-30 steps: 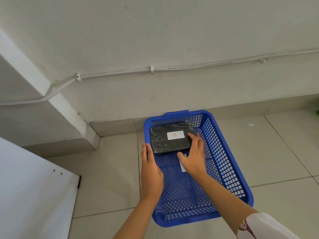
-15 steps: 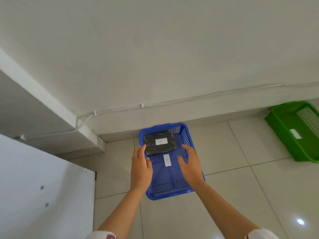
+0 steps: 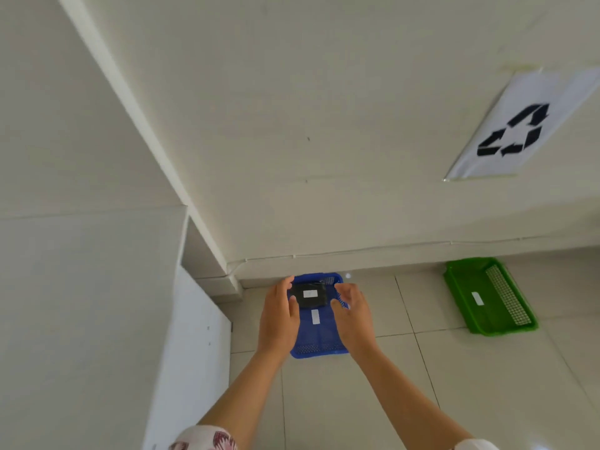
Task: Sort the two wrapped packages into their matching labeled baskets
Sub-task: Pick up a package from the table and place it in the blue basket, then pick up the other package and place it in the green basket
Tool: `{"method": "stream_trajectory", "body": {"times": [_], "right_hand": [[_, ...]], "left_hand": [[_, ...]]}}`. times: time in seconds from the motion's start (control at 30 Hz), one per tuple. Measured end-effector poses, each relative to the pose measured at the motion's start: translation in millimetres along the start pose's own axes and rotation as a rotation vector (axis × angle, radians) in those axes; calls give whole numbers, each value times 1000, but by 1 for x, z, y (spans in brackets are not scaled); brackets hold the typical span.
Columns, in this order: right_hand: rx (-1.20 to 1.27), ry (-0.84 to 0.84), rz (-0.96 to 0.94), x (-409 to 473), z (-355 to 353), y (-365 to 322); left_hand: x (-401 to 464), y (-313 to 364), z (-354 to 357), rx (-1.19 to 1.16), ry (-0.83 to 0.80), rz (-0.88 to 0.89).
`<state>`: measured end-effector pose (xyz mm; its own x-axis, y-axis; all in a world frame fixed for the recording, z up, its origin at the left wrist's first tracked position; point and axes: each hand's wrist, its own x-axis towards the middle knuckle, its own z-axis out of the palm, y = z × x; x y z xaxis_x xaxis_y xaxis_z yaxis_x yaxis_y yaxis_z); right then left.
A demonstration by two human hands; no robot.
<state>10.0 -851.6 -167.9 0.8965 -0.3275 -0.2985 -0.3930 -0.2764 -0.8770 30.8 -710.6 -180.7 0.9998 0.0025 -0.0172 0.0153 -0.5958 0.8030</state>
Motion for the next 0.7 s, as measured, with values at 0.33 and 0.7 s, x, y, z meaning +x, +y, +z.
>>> {"method": "stream_trajectory", "body": {"times": [0.33,0.7], "right_hand": [[93,-24,-121,-140,53,-133],[90,-95,-181,-263,215,-203]], "left_hand": [[-70,29,-192,4,122,101],[-140,-66,-378,70,207,39]]}}
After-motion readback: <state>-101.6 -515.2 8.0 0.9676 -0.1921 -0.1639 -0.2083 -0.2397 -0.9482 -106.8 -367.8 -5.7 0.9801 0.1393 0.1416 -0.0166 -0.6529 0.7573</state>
